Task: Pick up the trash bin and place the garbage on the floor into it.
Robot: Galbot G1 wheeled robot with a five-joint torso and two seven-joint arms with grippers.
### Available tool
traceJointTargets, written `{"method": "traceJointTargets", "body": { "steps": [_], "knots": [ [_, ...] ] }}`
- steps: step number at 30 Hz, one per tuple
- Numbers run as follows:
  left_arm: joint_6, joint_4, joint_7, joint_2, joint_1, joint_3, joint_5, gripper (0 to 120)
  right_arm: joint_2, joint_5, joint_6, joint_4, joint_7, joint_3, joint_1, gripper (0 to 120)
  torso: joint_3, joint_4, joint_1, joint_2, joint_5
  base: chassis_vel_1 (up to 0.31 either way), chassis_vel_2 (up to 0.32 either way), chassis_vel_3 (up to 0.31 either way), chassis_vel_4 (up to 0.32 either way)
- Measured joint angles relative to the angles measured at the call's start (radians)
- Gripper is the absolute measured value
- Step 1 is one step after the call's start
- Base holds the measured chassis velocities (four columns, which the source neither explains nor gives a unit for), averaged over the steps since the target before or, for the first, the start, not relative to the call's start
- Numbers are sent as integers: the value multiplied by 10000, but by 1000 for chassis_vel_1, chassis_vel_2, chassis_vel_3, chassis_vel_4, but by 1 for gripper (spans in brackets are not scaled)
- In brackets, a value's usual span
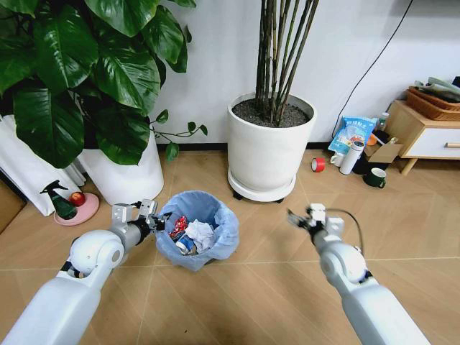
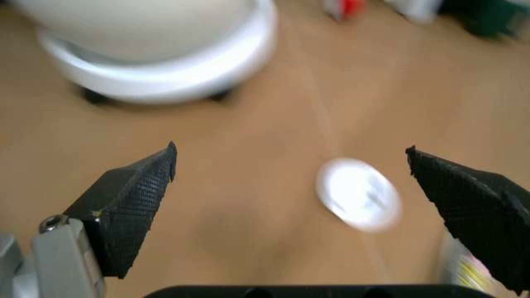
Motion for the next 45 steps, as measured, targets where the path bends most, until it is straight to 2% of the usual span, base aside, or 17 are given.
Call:
{"method": "traceJointTargets", "body": {
  "steps": [3,6,12,17,34,36,39,40,45],
  "knots": [
    [0,-153,2,-15,196,-132,1,0,89,-86,168,-457,-115,858,-660,100,-1,-3,0,0,-4,0,0,0,0],
    [0,-222,-9,-44,288,-179,30,0,23,55,184,-877,-80,1130,-738,100,-1,4,-1,0,2,0,0,0,0],
    [0,-287,-28,-136,209,-70,41,0,-21,744,-234,-1859,250,1575,-505,100,-1,1,0,0,-1,0,0,0,0],
    [0,-336,-37,-115,261,-60,42,0,25,1247,-572,-2705,858,1716,-60,100,0,2,0,0,-2,0,0,0,0],
    [0,-492,-118,-73,357,-36,48,0,647,1724,-985,-4938,1447,1498,1589,98,1,3,1,-1,-3,0,0,0,0],
    [0,-492,-119,-75,358,-36,49,0,656,1724,-986,-5005,1446,1490,1624,95,0,1,1,-2,-4,0,0,0,0],
    [0,-485,-122,-79,347,-36,50,0,741,1712,-985,-5317,1444,1462,1799,83,1,2,1,-1,-3,0,0,0,0],
    [0,-485,-122,-79,347,-36,50,0,741,1712,-985,-5317,1444,1462,1799,83,1,2,1,-1,-3,0,0,0,0],
    [0,-444,-123,-86,308,-27,50,0,862,1674,-976,-5622,1426,1384,2024,58,1,2,1,-2,-3,0,0,0,0]
  ]
}}
